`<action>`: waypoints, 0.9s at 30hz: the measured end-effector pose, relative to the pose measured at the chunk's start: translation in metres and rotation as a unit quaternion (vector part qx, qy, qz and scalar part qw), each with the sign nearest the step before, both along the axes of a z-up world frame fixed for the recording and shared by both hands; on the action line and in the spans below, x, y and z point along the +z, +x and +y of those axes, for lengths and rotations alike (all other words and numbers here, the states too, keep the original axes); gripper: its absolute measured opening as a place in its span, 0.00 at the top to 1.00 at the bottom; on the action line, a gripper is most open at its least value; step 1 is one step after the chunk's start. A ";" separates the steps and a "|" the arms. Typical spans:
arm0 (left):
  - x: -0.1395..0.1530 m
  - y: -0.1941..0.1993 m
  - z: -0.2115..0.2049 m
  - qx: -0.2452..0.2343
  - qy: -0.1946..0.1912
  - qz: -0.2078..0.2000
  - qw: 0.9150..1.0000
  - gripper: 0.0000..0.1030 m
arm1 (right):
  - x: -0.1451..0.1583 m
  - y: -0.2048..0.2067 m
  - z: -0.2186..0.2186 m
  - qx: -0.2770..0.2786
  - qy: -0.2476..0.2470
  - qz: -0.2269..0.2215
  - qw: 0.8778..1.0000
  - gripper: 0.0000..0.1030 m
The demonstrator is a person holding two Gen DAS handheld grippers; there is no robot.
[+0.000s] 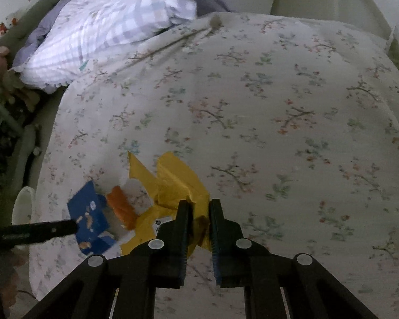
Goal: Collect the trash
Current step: 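Grasp the blue cracker box with the left tool while right tool holds the bag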
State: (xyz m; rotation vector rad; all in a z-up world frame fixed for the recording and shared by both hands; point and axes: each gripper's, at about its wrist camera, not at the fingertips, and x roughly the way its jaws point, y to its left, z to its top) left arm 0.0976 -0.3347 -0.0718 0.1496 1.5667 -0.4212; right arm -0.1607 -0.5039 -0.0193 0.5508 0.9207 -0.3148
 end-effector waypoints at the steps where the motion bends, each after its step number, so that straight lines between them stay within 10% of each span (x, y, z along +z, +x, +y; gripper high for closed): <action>1: -0.003 0.001 -0.003 0.007 0.006 -0.003 1.000 0.02 | 0.000 -0.003 -0.003 -0.001 0.000 0.000 1.000 0.88; 12: -0.026 -0.016 -0.037 -0.032 0.066 -0.026 0.997 0.09 | -0.009 -0.012 -0.021 -0.003 0.005 -0.002 1.000 0.88; 17: -0.014 -0.019 -0.034 -0.056 0.052 -0.030 0.997 0.33 | -0.012 -0.008 -0.017 0.001 0.008 -0.001 1.000 0.88; 27: 0.023 -0.007 0.016 -0.054 0.006 -0.045 0.997 0.36 | 0.003 0.006 0.010 0.017 -0.005 -0.002 1.000 0.88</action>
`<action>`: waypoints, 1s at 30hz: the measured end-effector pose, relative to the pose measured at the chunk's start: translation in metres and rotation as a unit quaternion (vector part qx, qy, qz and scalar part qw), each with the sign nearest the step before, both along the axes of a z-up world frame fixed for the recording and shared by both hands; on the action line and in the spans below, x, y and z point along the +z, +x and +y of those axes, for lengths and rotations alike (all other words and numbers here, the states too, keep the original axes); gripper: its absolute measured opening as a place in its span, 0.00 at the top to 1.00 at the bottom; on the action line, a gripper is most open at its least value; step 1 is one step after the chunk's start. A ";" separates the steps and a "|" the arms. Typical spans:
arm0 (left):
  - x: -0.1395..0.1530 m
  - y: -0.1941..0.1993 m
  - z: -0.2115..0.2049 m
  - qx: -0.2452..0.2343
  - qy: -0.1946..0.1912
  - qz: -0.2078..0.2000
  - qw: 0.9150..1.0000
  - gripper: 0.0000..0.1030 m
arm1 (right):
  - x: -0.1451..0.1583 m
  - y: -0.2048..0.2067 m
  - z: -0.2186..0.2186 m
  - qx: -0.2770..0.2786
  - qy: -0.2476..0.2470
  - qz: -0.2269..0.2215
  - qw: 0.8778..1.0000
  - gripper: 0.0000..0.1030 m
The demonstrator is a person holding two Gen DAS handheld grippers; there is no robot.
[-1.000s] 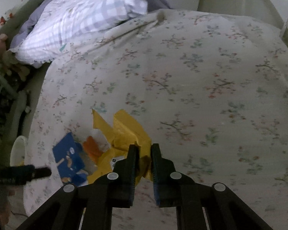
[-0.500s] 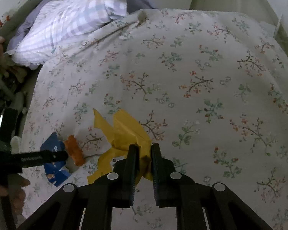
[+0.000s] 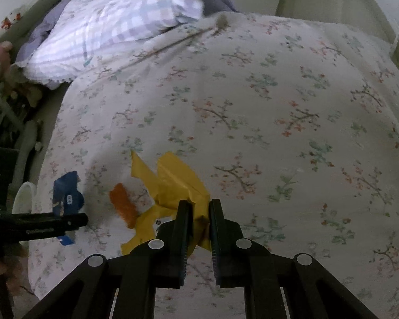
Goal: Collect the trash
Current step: 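Grasp the blue cracker box with the left tool while right tool holds the bag, then lower blue box into wastebasket and open left tool while right tool carries bag over it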
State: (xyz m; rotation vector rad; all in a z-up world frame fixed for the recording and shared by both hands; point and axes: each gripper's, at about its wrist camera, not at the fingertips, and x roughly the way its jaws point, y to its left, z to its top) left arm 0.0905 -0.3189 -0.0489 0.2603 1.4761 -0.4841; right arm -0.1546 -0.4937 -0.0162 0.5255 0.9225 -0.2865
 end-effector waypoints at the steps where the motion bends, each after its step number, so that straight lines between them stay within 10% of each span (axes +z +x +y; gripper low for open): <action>1: 0.006 0.002 0.009 0.003 -0.004 -0.005 1.000 0.36 | 0.003 0.003 0.005 0.002 -0.001 -0.001 1.000 0.88; 13: 0.049 0.062 0.192 0.076 -0.026 -0.044 0.996 0.36 | 0.025 0.062 0.099 0.066 -0.011 -0.010 0.998 0.88; 30: 0.005 0.103 0.328 0.147 -0.057 -0.047 0.986 0.34 | 0.016 0.162 0.267 0.172 -0.004 -0.010 0.985 0.88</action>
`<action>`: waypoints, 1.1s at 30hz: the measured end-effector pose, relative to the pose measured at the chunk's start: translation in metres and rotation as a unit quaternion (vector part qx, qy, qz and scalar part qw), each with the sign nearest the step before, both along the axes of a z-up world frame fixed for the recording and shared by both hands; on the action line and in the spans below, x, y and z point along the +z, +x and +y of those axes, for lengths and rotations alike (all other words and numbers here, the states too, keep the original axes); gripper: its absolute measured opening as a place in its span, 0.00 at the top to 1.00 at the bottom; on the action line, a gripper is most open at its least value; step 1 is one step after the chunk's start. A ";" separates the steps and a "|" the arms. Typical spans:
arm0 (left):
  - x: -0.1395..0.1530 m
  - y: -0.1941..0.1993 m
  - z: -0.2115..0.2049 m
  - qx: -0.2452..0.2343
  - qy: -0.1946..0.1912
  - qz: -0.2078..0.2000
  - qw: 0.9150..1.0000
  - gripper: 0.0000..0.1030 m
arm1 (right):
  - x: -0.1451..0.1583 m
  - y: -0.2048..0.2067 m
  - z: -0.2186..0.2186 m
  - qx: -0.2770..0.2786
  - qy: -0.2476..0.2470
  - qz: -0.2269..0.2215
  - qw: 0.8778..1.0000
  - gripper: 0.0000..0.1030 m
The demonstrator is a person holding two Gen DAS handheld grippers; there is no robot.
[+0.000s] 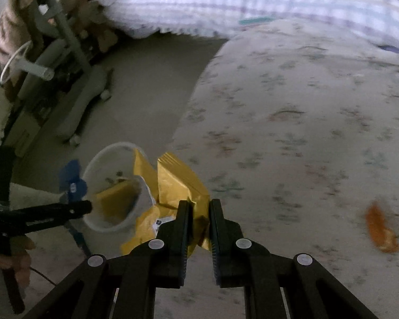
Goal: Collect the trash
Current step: 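Lower blue box into wastebasket and open left tool while right tool carries bag over it, then open the right tool to drop the yellow bag into the wastebasket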
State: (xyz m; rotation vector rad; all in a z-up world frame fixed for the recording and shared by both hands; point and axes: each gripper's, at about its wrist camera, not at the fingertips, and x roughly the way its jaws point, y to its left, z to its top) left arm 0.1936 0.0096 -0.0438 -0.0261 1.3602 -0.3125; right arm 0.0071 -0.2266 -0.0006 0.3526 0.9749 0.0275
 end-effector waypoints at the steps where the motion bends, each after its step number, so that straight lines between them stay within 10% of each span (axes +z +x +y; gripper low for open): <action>1: -0.002 0.002 0.003 0.001 -0.002 -0.003 1.000 0.33 | -0.003 0.005 0.008 0.005 0.001 0.001 1.000 0.88; 10: -0.014 0.016 0.026 0.009 -0.030 -0.057 0.998 0.14 | -0.024 0.047 0.054 0.028 0.008 0.008 1.000 0.88; 33: -0.012 -0.008 0.090 0.059 -0.017 -0.102 0.993 0.06 | -0.056 0.109 0.113 0.067 0.003 0.042 0.997 0.79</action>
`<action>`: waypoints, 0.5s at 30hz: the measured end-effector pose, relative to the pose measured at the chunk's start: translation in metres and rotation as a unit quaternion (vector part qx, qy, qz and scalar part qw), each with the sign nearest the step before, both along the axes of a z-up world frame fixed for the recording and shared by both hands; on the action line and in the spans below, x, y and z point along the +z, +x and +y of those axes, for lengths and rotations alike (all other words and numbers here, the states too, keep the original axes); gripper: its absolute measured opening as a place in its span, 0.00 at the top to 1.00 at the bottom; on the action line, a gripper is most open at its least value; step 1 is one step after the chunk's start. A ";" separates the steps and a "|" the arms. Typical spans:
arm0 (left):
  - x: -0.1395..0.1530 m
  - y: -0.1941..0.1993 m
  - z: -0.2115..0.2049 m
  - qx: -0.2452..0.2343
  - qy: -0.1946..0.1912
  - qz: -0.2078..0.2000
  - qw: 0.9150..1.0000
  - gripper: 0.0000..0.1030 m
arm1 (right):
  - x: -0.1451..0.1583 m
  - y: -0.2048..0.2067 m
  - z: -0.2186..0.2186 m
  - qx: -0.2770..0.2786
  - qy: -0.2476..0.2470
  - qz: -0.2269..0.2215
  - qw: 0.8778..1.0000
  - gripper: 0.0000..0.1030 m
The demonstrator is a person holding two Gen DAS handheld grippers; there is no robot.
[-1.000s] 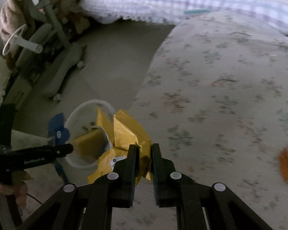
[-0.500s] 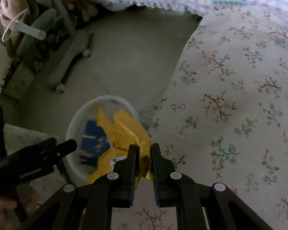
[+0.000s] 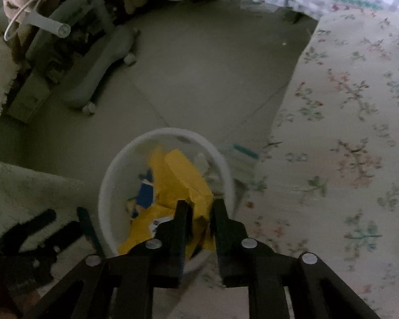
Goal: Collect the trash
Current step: 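Open the right tool to drop the yellow bag into the wastebasket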
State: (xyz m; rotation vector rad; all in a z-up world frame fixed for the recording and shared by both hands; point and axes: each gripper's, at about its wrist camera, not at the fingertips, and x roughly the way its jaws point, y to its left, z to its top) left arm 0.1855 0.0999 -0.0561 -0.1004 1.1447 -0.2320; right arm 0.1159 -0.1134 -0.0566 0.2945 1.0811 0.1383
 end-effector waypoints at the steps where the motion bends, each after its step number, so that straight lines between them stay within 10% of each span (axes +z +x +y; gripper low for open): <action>1: -0.002 0.000 0.000 -0.001 0.000 0.003 1.000 0.05 | -0.001 0.003 0.001 -0.002 0.002 0.004 1.000 0.62; 2: -0.002 -0.001 -0.001 -0.002 0.000 0.005 1.000 0.05 | -0.001 0.004 0.001 -0.006 0.003 0.005 1.000 0.48; 15: 0.015 -0.023 -0.033 -0.035 -0.003 -0.002 0.999 0.05 | 0.020 -0.029 -0.032 -0.032 -0.002 -0.005 0.999 0.45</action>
